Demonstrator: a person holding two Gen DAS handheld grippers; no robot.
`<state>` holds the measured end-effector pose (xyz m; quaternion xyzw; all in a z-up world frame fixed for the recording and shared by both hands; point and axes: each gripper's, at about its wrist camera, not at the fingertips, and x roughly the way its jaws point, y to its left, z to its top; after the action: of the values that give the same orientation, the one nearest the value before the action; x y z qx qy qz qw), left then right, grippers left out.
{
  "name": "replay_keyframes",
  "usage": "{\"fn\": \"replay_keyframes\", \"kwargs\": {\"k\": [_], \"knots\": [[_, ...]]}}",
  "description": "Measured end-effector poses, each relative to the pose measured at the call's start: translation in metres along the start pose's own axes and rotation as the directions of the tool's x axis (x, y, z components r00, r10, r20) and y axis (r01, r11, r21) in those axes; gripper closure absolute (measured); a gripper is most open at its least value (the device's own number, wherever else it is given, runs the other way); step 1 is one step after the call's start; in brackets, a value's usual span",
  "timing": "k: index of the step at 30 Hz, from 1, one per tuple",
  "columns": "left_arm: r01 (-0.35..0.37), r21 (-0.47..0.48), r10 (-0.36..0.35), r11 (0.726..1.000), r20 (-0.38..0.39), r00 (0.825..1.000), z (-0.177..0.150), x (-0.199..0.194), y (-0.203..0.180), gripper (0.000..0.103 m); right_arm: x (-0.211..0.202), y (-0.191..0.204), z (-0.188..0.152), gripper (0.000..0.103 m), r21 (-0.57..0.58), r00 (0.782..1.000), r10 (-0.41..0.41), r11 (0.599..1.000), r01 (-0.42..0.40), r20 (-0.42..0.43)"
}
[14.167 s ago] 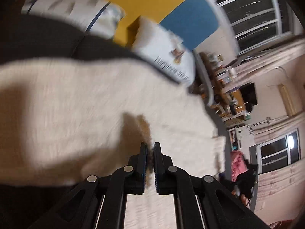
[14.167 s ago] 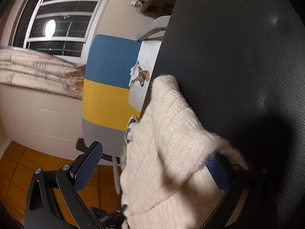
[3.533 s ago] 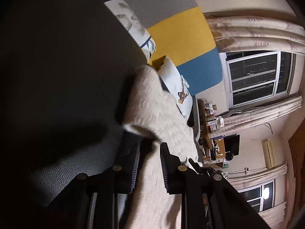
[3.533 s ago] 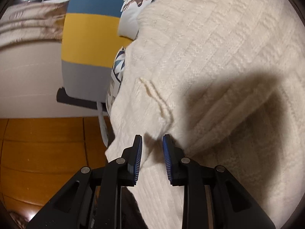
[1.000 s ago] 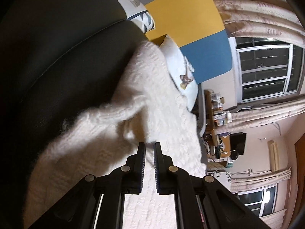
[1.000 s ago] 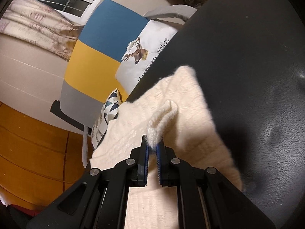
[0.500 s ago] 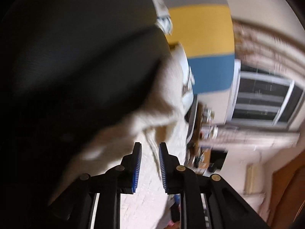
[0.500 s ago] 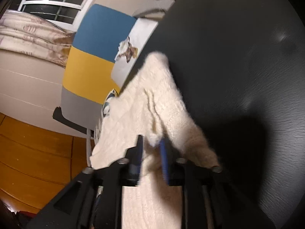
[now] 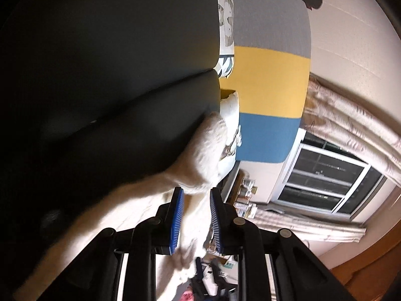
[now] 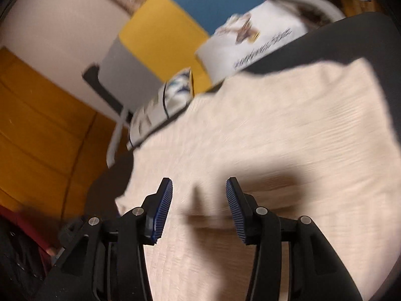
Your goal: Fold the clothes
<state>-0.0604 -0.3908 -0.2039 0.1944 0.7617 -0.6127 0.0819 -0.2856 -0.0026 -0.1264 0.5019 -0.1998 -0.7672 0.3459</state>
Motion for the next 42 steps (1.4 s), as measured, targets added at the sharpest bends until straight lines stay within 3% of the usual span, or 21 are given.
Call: {"fn": "replay_keyframes", "kwargs": {"k": [7,13,19,23,25,32,35,39,42], "knots": [[-0.019,-0.016,0.019,1.000,-0.003,1.000,0.005,0.015,-0.007,0.083,0.036,0.012,-0.011,0.055,0.036,0.998,0.037,0.999,-0.035,-0.043],[0.006,-0.025,-0.007,1.000,-0.025,1.000,-0.006,0.019,-0.013,0.083,0.028,0.009,-0.011,0.055,0.043,0.997,0.066,0.997,-0.065,-0.034],[-0.085,-0.072,0.083,0.994,-0.020,0.996,-0.001,0.042,-0.013,0.082,0.018,0.001,-0.010,0.055,0.066,0.997,0.068,0.996,-0.066,-0.021],[-0.103,-0.111,0.104,0.988,0.005,0.995,0.005,0.045,-0.003,0.084,0.010,-0.007,-0.007,0.055,0.073,0.998,0.058,0.996,-0.057,-0.004],[-0.074,-0.075,0.076,0.994,0.033,0.997,0.007,0.042,-0.005,0.096,0.006,-0.008,-0.005,0.055,0.063,0.999,0.044,0.997,-0.044,0.004],[0.048,-0.002,-0.048,0.999,0.059,0.997,0.015,0.009,0.002,0.098,-0.007,-0.018,0.000,0.055,0.027,0.999,-0.010,1.000,0.009,0.036],[0.094,-0.037,-0.092,0.995,0.057,0.994,0.025,0.002,0.020,0.098,-0.007,-0.028,-0.002,0.055,0.046,0.999,-0.029,0.999,0.028,0.039],[0.127,-0.139,-0.127,0.982,0.015,0.992,0.031,0.003,0.039,0.096,-0.005,-0.039,-0.005,0.055,0.088,0.999,-0.013,0.996,0.010,0.035],[0.111,-0.120,-0.110,0.987,0.011,0.994,0.026,0.004,0.026,0.084,-0.015,-0.051,-0.007,0.055,0.153,0.996,0.058,0.986,-0.067,0.065]]}}
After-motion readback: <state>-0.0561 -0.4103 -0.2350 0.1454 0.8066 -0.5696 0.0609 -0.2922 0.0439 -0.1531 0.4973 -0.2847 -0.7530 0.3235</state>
